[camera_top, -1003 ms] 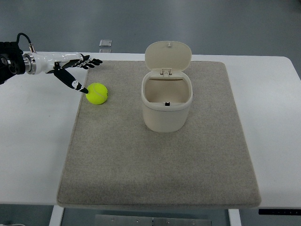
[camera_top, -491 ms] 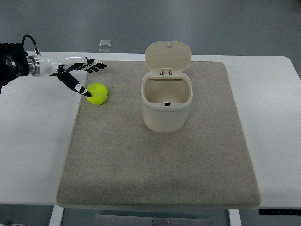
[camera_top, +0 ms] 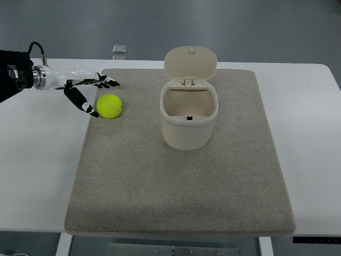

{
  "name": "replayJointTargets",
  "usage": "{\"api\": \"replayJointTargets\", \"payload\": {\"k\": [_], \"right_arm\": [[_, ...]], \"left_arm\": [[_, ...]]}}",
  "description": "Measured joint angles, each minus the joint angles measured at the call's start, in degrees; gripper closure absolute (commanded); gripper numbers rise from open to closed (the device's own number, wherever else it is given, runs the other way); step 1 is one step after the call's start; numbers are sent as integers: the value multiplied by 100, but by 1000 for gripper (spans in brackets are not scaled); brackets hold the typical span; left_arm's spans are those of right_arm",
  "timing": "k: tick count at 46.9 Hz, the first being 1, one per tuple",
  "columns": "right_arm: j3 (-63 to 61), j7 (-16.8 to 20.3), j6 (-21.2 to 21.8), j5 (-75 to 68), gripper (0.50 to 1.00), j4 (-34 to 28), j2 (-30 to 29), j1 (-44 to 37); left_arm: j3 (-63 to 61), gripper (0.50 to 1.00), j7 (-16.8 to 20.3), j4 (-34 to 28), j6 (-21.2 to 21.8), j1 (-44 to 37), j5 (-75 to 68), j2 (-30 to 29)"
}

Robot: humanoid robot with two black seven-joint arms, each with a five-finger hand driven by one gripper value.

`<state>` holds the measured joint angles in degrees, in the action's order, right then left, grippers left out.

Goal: Put tennis ball into box with left hand
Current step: 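Lower the left hand fingers around the side of the tennis ball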

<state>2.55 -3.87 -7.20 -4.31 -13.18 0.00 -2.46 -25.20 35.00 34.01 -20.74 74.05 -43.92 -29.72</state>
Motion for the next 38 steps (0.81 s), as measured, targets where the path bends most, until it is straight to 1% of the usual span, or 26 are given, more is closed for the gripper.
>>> {"api": "replayJointTargets", "payload": {"k": [14, 20, 30, 38], "right_arm": [[1, 0, -1, 0, 597, -1, 0, 1], [0, 0, -1, 0, 599, -1, 0, 0], [0, 0, -1, 0, 597, -1, 0, 0], [0, 0, -1, 0, 597, 0, 0, 0]], "left_arm": [[14, 527, 0, -9, 103, -72, -12, 22], [16, 527, 0, -9, 213, -77, -12, 28], [8, 527, 0, -8, 234, -78, -18, 210], [6, 527, 0, 46, 247, -28, -19, 226]]}}
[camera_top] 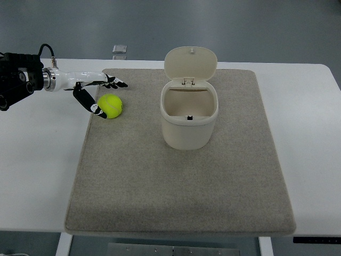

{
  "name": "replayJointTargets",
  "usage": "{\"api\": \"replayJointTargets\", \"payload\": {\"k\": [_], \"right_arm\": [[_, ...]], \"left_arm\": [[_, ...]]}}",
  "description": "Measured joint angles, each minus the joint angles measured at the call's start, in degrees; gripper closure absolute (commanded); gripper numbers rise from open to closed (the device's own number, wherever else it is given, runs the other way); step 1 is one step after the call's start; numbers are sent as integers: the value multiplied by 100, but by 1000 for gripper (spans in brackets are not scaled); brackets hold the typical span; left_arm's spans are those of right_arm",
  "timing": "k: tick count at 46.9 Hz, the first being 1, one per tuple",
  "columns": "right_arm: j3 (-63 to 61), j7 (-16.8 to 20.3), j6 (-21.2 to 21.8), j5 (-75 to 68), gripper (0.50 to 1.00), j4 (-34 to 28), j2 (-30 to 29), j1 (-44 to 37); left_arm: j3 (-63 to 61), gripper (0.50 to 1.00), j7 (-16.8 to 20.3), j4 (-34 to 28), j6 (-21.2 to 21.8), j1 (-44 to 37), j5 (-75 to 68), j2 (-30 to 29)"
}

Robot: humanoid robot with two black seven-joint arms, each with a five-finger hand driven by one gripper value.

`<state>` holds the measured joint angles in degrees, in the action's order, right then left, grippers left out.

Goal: Put tennis ball into box with left hand
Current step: 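Lower the left hand fingers around the side of the tennis ball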

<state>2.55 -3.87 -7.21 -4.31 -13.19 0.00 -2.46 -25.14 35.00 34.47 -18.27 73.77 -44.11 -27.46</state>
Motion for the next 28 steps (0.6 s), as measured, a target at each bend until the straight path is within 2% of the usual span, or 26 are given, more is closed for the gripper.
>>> {"api": "replayJointTargets", "payload": {"k": [11, 28], "right_arm": [[0, 0, 0, 0, 599, 0, 0, 0], [1, 0, 2, 0, 599, 0, 0, 0]], "left_arm": [[-8, 527, 0, 34, 166, -16, -57, -4], [-9, 527, 0, 75, 183, -35, -169, -6]]}}
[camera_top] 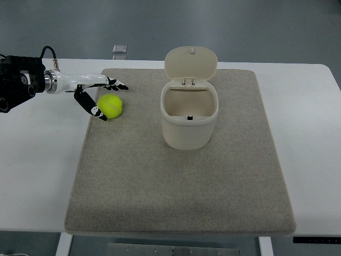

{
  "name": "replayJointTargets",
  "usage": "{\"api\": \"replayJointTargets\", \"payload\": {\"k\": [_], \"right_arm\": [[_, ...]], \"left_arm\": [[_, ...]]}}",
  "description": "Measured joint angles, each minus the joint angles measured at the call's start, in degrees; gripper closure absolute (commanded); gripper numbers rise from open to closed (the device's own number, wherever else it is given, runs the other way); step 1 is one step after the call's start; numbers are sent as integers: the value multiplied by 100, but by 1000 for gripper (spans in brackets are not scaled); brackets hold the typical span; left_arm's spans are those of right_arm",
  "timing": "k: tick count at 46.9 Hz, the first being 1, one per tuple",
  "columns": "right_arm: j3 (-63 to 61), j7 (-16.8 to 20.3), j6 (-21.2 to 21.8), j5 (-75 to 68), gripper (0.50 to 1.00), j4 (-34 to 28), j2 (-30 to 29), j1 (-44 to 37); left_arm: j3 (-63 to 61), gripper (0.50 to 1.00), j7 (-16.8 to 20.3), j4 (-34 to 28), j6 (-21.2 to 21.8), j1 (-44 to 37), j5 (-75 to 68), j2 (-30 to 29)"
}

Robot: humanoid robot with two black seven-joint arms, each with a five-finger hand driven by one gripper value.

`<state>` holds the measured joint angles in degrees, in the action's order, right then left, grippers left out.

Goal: Put tennis ball into box with left hand
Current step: 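Lower the left hand fingers around the side of the tennis ball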

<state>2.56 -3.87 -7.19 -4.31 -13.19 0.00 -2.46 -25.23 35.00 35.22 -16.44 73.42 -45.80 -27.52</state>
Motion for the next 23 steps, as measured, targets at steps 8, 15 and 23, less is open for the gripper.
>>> {"api": "replayJointTargets", "payload": {"k": [8, 15, 23], "right_arm": [[0, 0, 0, 0, 597, 0, 0, 0], [0, 0, 0, 0, 599, 0, 0, 0], [-1, 0, 0, 0, 599, 2, 0, 0]], "left_arm": [[0, 527, 0, 37, 14, -1, -159, 6], [0, 527, 0, 62, 17, -6, -206, 9], [0, 525, 0, 71, 42, 13, -208, 1]]}}
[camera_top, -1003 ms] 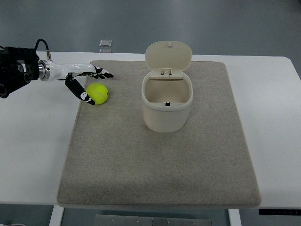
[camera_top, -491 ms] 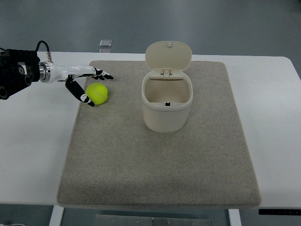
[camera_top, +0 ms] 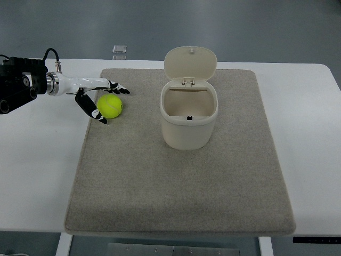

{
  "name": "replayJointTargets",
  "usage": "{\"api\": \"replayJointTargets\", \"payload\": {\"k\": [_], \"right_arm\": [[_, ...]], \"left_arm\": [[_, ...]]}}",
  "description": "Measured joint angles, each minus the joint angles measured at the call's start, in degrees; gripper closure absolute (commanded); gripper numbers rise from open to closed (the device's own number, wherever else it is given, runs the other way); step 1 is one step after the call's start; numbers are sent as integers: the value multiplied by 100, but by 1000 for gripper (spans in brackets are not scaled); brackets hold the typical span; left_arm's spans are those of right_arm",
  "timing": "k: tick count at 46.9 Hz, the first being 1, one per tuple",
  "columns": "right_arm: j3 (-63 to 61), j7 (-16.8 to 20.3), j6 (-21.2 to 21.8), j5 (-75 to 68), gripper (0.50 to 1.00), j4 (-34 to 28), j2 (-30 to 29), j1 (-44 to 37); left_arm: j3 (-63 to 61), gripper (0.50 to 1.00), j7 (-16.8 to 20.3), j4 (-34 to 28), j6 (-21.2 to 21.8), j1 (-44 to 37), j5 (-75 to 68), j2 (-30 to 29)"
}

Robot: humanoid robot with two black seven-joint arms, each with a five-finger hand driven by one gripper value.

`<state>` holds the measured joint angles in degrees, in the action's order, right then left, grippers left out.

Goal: Put tennis ball into box with left hand
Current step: 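Lower the left hand fingers around the side of the tennis ball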

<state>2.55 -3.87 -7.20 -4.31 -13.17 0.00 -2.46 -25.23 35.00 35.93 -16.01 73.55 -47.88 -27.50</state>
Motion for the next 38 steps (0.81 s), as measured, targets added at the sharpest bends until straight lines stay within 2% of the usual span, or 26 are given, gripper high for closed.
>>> {"api": "replayJointTargets", "payload": {"k": [10, 38], "right_arm": [[0, 0, 0, 0, 599, -1, 0, 0], [0, 0, -2, 0, 599, -2, 0, 0]], "left_arm": [[9, 516, 0, -6, 166, -6, 21, 0], [-2, 525, 0, 5, 182, -33, 0, 6]]}}
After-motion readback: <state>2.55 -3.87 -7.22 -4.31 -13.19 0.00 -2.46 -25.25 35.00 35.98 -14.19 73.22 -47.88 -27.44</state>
